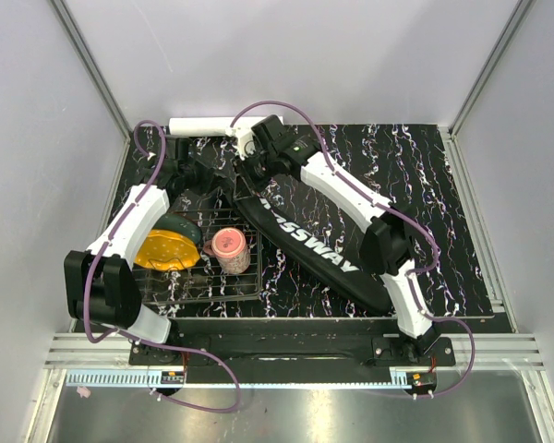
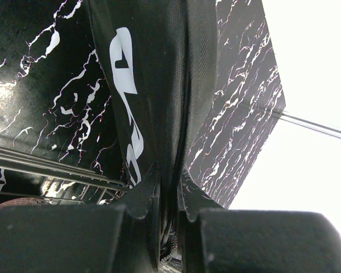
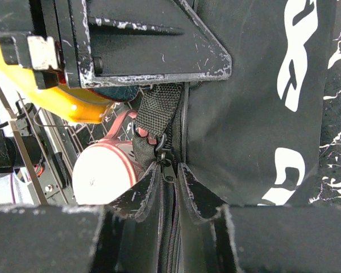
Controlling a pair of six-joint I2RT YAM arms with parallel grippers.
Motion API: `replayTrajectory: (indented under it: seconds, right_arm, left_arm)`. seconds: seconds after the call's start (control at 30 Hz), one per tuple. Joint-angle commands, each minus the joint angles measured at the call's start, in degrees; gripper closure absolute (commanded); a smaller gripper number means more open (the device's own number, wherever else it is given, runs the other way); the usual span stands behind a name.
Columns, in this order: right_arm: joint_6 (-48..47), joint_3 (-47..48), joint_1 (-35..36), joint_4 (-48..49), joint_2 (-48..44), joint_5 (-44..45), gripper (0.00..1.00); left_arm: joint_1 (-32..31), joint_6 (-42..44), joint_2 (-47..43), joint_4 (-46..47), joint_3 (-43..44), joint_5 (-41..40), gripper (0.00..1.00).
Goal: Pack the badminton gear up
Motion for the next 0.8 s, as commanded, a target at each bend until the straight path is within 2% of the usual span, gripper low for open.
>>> replayTrajectory:
  seconds: [0.0, 0.07, 0.2, 0.33, 0.43, 0.6, 0.77]
  right_arm:
    - [-0.74, 3.76, 1.00, 0.51, 1.43, -0.10, 0.77]
    - [-1.09, 4.55, 1.18, -0.02, 1.95, 0.25, 0.78]
    - [-1.26, 5.17, 1.53, -0.81, 1.87, 1.74, 0.86]
    - [-1.00, 5.25, 1.62, -1.69, 0.82, 4.37, 1.00]
    - [-0.13, 4.64, 1.53, -2.83, -0.41, 7.01, 1.00]
    - [9.34, 0.34, 1.53, -4.33, -4.98, 12.20, 1.00]
    - [14.11, -3.53, 1.53, -5.03, -8.32, 12.55, 1.00]
  left_arm:
    - [-0.06, 0.85, -1.89, 1.05, 2.72, 1.52, 1.00]
    - [-0.15, 0.76, -1.80, 1.04, 2.89, 1.44, 1.00]
    - [-0.06, 1.11, -1.97, 0.96, 2.72, 0.91, 1.00]
    - [-0.06, 1.03, -2.50, 0.26, 2.81, -0.93, 1.00]
    - [-0.15, 0.50, -3.11, -0.45, 2.89, -4.61, 1.00]
    - [-0.06, -0.73, -3.99, -1.85, 3.95, -12.52, 1.00]
    - [-0.15, -1.26, -4.88, -0.98, 4.39, -13.42, 1.00]
